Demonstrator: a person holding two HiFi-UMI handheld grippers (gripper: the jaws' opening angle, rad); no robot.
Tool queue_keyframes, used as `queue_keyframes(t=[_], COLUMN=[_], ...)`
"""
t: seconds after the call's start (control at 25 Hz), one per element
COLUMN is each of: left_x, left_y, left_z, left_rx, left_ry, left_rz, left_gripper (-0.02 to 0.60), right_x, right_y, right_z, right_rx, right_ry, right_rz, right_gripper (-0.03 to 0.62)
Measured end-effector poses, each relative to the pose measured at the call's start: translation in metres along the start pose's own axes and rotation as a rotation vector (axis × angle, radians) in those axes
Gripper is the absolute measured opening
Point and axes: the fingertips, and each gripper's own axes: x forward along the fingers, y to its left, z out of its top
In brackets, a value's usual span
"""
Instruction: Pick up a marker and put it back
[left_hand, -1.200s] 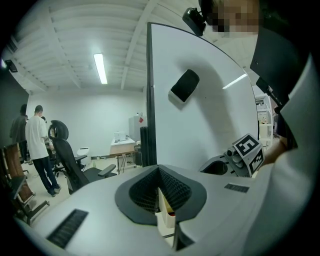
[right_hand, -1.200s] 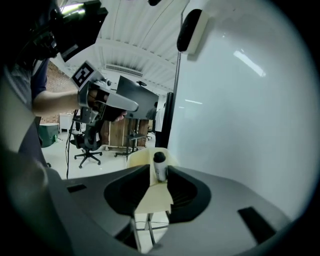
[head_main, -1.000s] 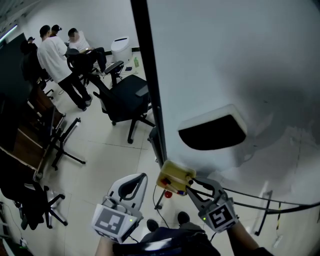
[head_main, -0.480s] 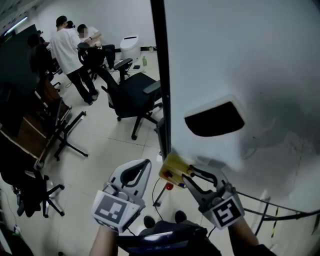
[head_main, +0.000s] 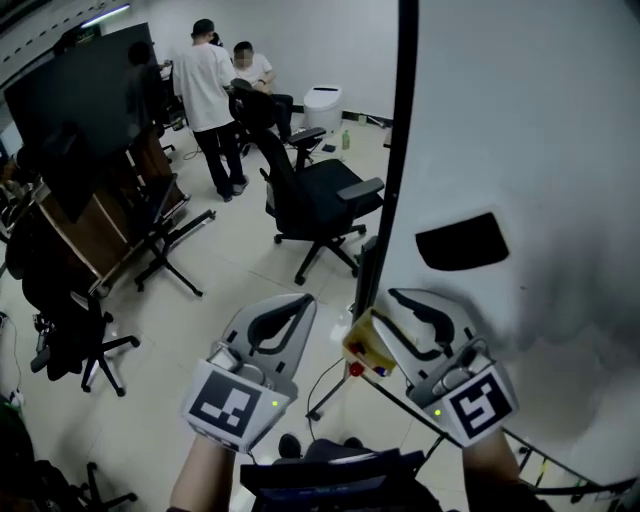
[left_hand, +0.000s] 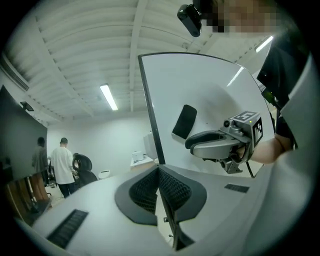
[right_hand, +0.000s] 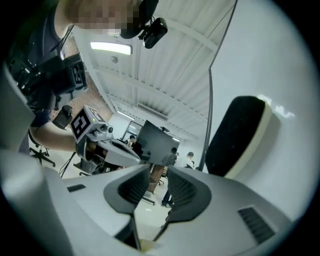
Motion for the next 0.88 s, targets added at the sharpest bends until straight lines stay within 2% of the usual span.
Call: queue_keyframes(t=[0.16,0.32,0.48,0.56,0.6,0.76,0.88], left_x=[-0.02,-0.033,-0.048,-0.061,-0.069,-0.096,-0.115], left_y=[0.008,0.002,0.003,0.009,0.011,0.018,0.022], left_z=[0.017,0.015,0.003,-0.005,-0.01,-0.019,-0.022], left_rx=[0.03,0.033,-0.01,-0.039,-0.049,-0.07,-0.076], left_ry=[-0.027,-0.011,0.018,0.018,0.02,0.033,0.032], left_rz=[0.07,0.134,0.203,0.235,0.252,0.317,0.331], left_gripper=[-0.002,-0.003,-0.002,-0.002,-0.002,-0.002,-0.002], right_x=[0.006,0.003,0.01,0.017,0.019,0.022,0.026], right_y=[0.001,0.005,0.016,0.027,0.034,0.057,0.076], right_z=[0.027,0.036,0.027,0.024,0.024,0.029,0.037], right_rx=[0.049,0.072,0.129,0.146,0.157,0.191,0.183], right_ry=[-0.116,-0.178,-0.166,-0.162,-0.166,-0.187,-0.183], right_rz=[0.067,0.12,0.192,0.231,0.257,0.332,0.37], right_gripper=[0.137,0.137,0.104,0.054,0.008,0.008,0.008])
